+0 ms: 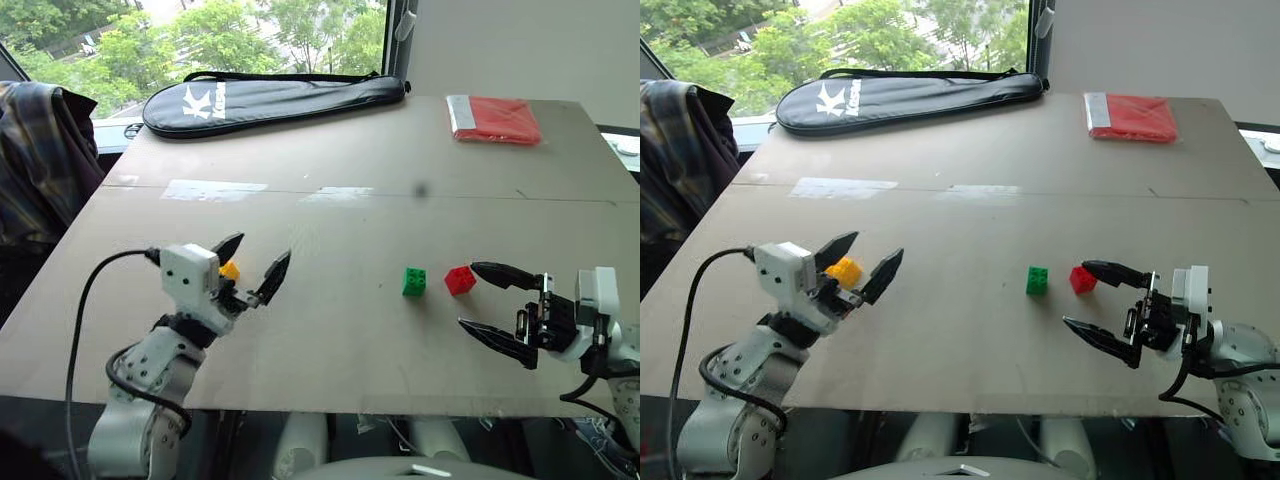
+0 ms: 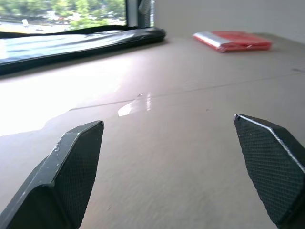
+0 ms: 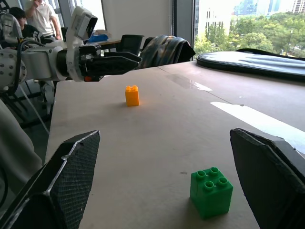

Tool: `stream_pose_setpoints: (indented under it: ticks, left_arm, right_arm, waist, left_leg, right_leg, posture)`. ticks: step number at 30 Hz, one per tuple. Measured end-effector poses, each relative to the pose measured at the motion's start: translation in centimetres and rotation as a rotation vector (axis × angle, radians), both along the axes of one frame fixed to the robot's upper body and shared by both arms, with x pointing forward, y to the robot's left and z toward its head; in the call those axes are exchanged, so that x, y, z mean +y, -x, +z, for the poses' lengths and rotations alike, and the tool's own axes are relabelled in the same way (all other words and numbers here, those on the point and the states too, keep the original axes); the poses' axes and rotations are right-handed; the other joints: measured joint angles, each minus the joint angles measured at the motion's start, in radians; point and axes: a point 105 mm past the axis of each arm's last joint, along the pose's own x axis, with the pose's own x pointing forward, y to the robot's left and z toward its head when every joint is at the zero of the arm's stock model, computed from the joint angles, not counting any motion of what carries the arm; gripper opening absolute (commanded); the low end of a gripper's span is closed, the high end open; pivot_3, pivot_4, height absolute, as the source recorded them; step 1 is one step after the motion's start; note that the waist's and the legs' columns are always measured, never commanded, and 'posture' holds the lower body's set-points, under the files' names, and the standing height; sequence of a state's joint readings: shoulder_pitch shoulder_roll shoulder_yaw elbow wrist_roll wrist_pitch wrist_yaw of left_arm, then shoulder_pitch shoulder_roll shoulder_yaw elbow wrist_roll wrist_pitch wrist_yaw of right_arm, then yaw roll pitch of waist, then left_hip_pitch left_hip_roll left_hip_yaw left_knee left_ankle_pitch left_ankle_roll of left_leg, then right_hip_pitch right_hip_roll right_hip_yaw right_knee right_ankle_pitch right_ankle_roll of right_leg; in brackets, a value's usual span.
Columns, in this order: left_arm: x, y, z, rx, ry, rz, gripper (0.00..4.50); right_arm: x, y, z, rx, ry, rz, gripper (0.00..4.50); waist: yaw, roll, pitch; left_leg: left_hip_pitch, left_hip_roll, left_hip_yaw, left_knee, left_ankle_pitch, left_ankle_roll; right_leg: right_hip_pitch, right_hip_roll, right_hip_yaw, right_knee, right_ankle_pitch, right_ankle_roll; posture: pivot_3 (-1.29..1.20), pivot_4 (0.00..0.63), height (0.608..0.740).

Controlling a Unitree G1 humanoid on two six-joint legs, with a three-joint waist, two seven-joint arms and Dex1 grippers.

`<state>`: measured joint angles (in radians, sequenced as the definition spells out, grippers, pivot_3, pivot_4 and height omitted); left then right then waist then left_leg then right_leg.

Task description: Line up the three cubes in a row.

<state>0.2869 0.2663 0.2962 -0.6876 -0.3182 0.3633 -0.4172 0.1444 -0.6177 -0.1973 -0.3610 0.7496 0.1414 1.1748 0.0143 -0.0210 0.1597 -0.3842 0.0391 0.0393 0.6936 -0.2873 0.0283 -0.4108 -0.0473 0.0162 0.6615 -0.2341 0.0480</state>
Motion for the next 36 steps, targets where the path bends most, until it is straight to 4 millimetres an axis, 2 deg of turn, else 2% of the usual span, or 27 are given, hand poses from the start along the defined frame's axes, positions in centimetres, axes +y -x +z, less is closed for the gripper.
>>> stream_pose_setpoints:
  ticks: [3,7,10,18,21,22,23,26,27,30,32,36]
  left_arm:
    - [1.7,0.5,-0.6,-0.019,-0.007,0.147,4.47]
    - [4.2,0.5,-2.7,0.023,-0.037,0.286,4.47]
    - [4.9,-0.4,-3.5,0.053,-0.05,0.28,4.47]
    - [5.0,-2.7,-5.5,0.137,-0.081,0.174,4.47]
    - [5.4,-3.0,-6.0,0.148,-0.075,0.167,3.75]
    - [5.7,-3.0,-6.2,0.153,-0.071,0.162,3.26]
    - [5.9,-3.0,-6.3,0.157,-0.071,0.161,2.95]
    - [6.5,-2.9,-6.6,0.163,-0.072,0.144,1.41]
    - [6.5,-3.0,-6.6,0.162,-0.068,0.139,1.23]
    - [6.0,-3.2,-6.4,0.167,-0.089,0.045,1.23]
    - [4.9,-3.4,-6.2,0.167,-0.095,-0.044,1.23]
    - [0.0,-4.1,-5.6,0.174,-0.145,-0.412,1.23]
  right_arm:
    - [0.3,-0.3,0.1,-0.002,-0.002,0.035,4.5]
    - [0.7,-0.4,0.3,-0.012,-0.001,0.074,4.5]
    - [0.9,-0.6,0.5,-0.018,0.002,0.085,4.5]
    - [1.5,-0.2,-0.2,0.018,-0.017,0.092,4.5]
    - [1.4,-0.1,-0.3,0.023,-0.017,0.091,4.5]
    - [1.5,0.0,-0.3,0.021,-0.015,0.091,4.5]
    - [1.5,0.0,-0.3,0.019,-0.015,0.092,4.5]
    - [1.5,0.1,-0.2,0.017,-0.014,0.089,4.5]
    - [1.6,0.1,-0.2,0.017,-0.013,0.088,4.5]
    - [1.6,0.5,-0.3,0.016,-0.013,0.079,4.5]
    - [1.3,0.6,-0.4,0.024,-0.013,0.065,4.5]
    - [0.8,0.7,-0.6,0.024,-0.01,0.04,4.5]
  waist:
    - [0.001,-0.001,0.0]
    - [-0.001,0.0,0.0]
    - [0.001,-0.001,0.0]
    - [-0.003,-0.001,0.0]
    - [-0.003,0.0,0.0]
    - [-0.002,-0.001,0.0]
    - [-0.002,0.0,0.0]
    - [-0.002,-0.001,0.0]
    - [-0.002,0.0,0.0]
    - [0.001,-0.001,0.0]
    - [0.001,0.0,0.0]
    - [0.001,0.0,0.0]
  left_leg:
    - [0.0,0.0,0.0,0.0,0.0,0.0]
    - [0.0,0.001,0.001,0.0,0.0,0.0]
    - [-0.001,0.001,0.0,0.0,0.0,0.0]
    - [-0.002,0.001,0.001,0.0,0.0,0.0]
    - [-0.002,0.001,0.001,0.0,0.0,0.0]
    - [-0.002,0.001,0.001,0.0,0.0,0.0]
    - [-0.002,0.002,0.001,0.0,0.0,0.0]
    - [-0.002,0.002,0.001,-0.001,0.0,0.0]
    - [-0.002,0.002,0.001,-0.001,0.0,0.0]
    - [-0.003,0.002,0.0,-0.001,0.0,0.0]
    - [-0.003,0.002,0.0,-0.001,0.0,0.0]
    - [-0.003,0.001,0.001,0.0,0.0,0.0]
  right_leg:
    - [0.0,0.0,0.0,0.0,-0.001,0.002]
    - [-0.001,0.001,0.0,0.0,-0.001,0.002]
    - [-0.001,0.0,-0.002,0.0,0.0,0.0]
    - [-0.002,0.0,-0.001,-0.001,0.001,-0.001]
    - [-0.003,-0.001,-0.001,0.0,0.001,-0.001]
    - [-0.003,0.0,-0.001,0.0,0.001,-0.001]
    - [-0.003,0.0,-0.001,0.0,0.001,-0.001]
    - [-0.003,-0.001,-0.001,-0.001,0.001,-0.001]
    - [-0.003,-0.001,-0.001,-0.001,0.001,-0.001]
    - [-0.003,-0.001,-0.002,-0.001,0.001,-0.001]
    - [-0.003,-0.002,-0.002,-0.001,0.001,-0.001]
    - [-0.003,-0.003,-0.002,-0.001,0.001,-0.001]
  posture:
    - [0.0,0.15,0.708]
    - [0.0,0.15,0.708]
    - [0.0,0.15,0.708]
    - [0.0,0.15,0.708]
    - [0.0,0.15,0.708]
    - [0.0,0.15,0.708]
    - [0.0,0.15,0.708]
    - [0.0,0.15,0.708]
    - [0.0,0.15,0.708]
    - [0.0,0.15,0.708]
    - [0.0,0.15,0.708]
    - [0.0,0.15,0.708]
